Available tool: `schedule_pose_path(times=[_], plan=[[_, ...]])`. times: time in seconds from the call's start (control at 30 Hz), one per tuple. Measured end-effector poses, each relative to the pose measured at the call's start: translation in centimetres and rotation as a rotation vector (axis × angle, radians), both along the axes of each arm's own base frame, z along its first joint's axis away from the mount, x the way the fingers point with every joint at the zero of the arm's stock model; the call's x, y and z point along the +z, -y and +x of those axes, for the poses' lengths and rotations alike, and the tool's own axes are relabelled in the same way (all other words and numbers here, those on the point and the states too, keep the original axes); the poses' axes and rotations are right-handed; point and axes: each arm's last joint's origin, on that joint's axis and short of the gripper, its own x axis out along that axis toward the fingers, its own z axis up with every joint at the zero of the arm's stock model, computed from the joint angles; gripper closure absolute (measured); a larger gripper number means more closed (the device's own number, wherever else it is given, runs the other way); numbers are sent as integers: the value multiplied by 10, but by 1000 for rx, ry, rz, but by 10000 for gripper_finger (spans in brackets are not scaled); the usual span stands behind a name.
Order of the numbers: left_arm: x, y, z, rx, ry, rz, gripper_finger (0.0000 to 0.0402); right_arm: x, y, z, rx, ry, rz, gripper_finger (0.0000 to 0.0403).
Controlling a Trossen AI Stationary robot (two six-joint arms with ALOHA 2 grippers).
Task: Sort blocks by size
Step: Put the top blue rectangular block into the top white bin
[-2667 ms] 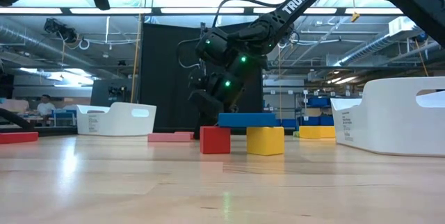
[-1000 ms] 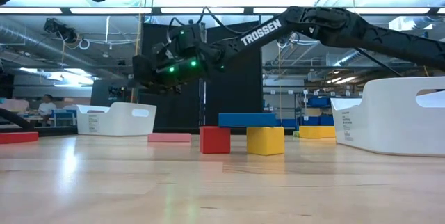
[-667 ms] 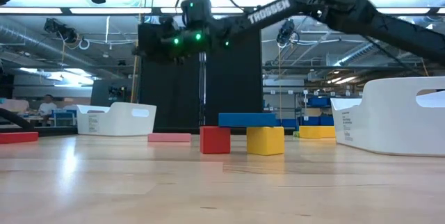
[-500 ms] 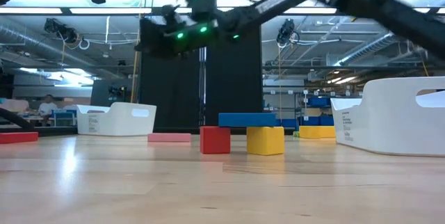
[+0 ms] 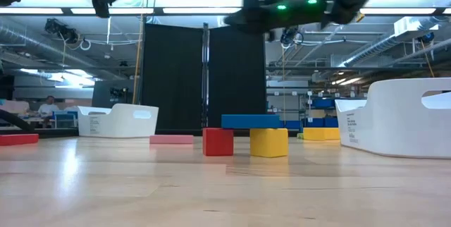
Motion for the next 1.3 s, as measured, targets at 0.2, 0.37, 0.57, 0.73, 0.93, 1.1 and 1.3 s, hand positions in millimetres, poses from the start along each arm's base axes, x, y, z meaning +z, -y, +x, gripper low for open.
schedule_pose_path(times=[0.2, 0.37, 0.57, 0.73, 0.93, 1.1, 1.3], plan=[[-19, 1, 25, -10, -124, -62, 178, 7, -32, -66, -49, 52, -41, 247], [-36, 3, 47, -14, -221, -110, 178, 9, -51, -111, -91, 105, -74, 247], [-37, 5, 79, -16, -312, -120, 178, 6, -63, -141, -97, 77, -83, 247], [-33, 7, 103, -28, -356, -92, 178, 5, -69, -155, -118, 17, -87, 247], [-28, 9, 121, -54, -388, -87, 178, 8, -75, -169, -120, -9, -102, 247], [-34, 14, 142, -156, -498, -84, 178, 6, -76, -175, -144, -48, -103, 247], [-44, 29, 180, -218, -766, 25, 177, 5, -76, -177, -155, -65, -104, 247]])
